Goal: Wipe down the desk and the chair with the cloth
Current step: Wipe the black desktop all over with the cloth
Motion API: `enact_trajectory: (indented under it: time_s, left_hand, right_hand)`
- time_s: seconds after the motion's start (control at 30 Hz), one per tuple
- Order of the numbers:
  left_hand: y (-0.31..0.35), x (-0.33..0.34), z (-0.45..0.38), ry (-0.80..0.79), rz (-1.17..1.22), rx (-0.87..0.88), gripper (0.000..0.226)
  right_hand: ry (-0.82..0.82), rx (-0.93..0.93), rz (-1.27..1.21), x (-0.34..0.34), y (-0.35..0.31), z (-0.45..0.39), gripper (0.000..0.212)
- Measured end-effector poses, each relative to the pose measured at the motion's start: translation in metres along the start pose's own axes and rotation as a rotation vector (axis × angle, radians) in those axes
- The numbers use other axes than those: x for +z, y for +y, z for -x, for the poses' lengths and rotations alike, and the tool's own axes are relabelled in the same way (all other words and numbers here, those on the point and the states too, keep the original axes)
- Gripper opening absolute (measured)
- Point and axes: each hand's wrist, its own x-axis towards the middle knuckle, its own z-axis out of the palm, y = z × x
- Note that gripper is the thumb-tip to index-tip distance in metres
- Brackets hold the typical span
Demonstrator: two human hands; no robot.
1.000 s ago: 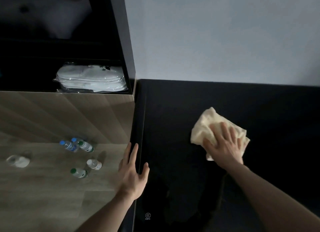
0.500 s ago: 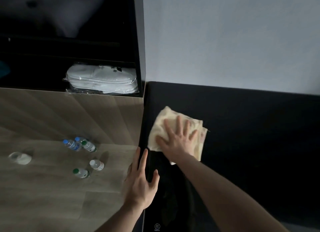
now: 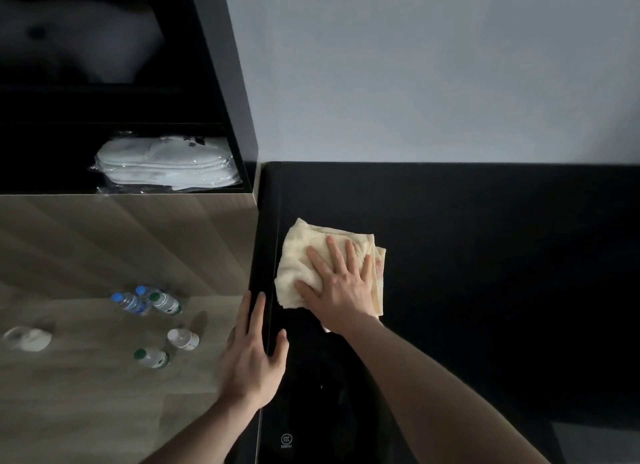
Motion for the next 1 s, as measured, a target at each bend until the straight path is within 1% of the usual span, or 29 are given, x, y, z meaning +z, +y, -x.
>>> enact_trajectory:
  time_s: [0.1, 0.17, 0.3, 0.4, 0.53, 0.57, 0.63, 0.7, 0.77, 0.87, 1.0]
  left_hand:
    - [-0.001, 0.003, -0.002, 0.029, -0.143, 0.021, 0.070]
    - [0.013, 0.006, 0.000, 0.046, -0.205, 0.059, 0.069]
    - [0.080, 0.031, 0.023, -0.004, -0.262, 0.234, 0.075]
    - [0.143, 0.069, 0.047, -0.034, -0.254, 0.285, 0.075]
    - [0.227, 0.126, 0.081, -0.096, -0.287, 0.257, 0.081]
    - [0.246, 0.141, 0.090, -0.115, -0.291, 0.235, 0.084]
    - [0.280, 0.163, 0.105, -0.099, -0.305, 0.152, 0.090]
    - [0.297, 0.176, 0.112, -0.068, -0.344, 0.072, 0.095]
    - [0.300, 0.181, 0.114, -0.071, -0.377, 0.062, 0.096]
    - [0.298, 0.180, 0.115, -0.042, -0.356, 0.065, 0.096]
    - [0.302, 0.182, 0.113, -0.051, -0.349, 0.060, 0.096]
  right_hand:
    - [0.017, 0.014, -0.009, -0.004, 0.023, 0.009, 0.079]
    - [0.022, 0.034, -0.005, -0.011, 0.046, 0.019, 0.080]
    - [0.025, 0.071, -0.021, -0.028, 0.104, 0.041, 0.082]
    - [0.036, 0.094, -0.034, -0.044, 0.157, 0.063, 0.082]
    - [0.030, 0.123, 0.008, -0.071, 0.244, 0.100, 0.083]
    - [0.035, 0.135, 0.020, -0.078, 0.269, 0.112, 0.082]
    - [0.060, 0.172, 0.041, -0.095, 0.322, 0.132, 0.079]
    - [0.074, 0.237, 0.080, -0.113, 0.375, 0.150, 0.078]
    - [0.066, 0.317, 0.081, -0.127, 0.418, 0.166, 0.078]
    - [0.070, 0.395, 0.064, -0.131, 0.442, 0.175, 0.079]
    - [0.069, 0.457, 0.054, -0.126, 0.434, 0.168, 0.080]
